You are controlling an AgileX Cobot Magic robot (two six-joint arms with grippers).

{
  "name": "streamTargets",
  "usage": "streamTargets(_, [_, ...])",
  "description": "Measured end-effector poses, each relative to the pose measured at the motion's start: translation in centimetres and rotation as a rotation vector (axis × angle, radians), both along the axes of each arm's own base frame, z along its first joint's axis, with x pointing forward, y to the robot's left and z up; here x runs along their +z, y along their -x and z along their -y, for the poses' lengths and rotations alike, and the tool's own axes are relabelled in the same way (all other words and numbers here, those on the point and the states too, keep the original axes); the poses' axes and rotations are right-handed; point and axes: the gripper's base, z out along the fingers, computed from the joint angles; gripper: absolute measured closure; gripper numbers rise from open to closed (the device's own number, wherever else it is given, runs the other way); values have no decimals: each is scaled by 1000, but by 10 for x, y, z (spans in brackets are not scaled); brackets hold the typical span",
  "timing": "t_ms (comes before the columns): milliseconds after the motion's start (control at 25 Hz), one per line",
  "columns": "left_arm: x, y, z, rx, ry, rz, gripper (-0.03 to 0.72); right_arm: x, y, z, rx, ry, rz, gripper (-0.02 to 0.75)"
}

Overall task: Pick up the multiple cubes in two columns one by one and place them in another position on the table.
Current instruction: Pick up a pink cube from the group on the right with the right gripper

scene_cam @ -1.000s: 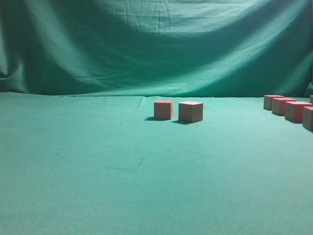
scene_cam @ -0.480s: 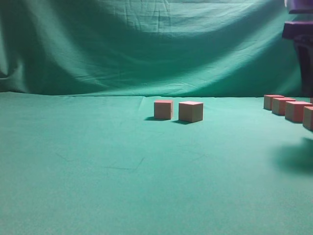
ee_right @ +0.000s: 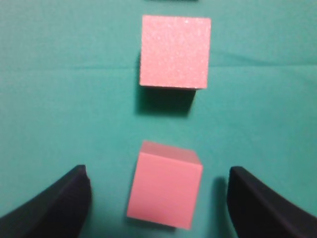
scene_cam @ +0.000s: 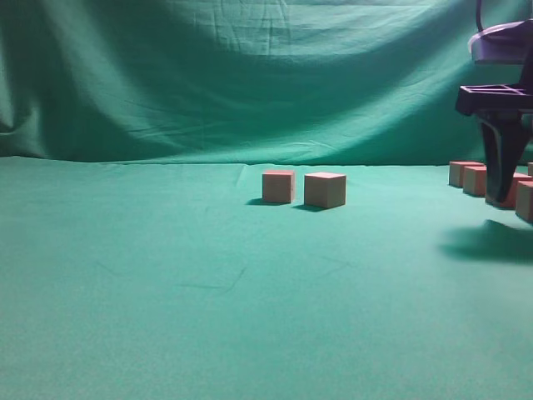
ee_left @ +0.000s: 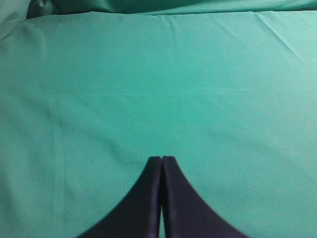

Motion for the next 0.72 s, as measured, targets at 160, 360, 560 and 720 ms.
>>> streamTargets(160, [0,0,0,0,0,0,688,-5,-2,-1,-1,-2,1,181])
streamTargets(360, [0,0,0,0,0,0,688,-10,-3,-1,0,1,-12,432])
streamTargets(560, [0,0,0,0,0,0,688,-10,-3,-1,-2,0,-10,476])
streamTargets(720, [0,0,0,0,0,0,688,-10,-2,0,3,6,-25,476])
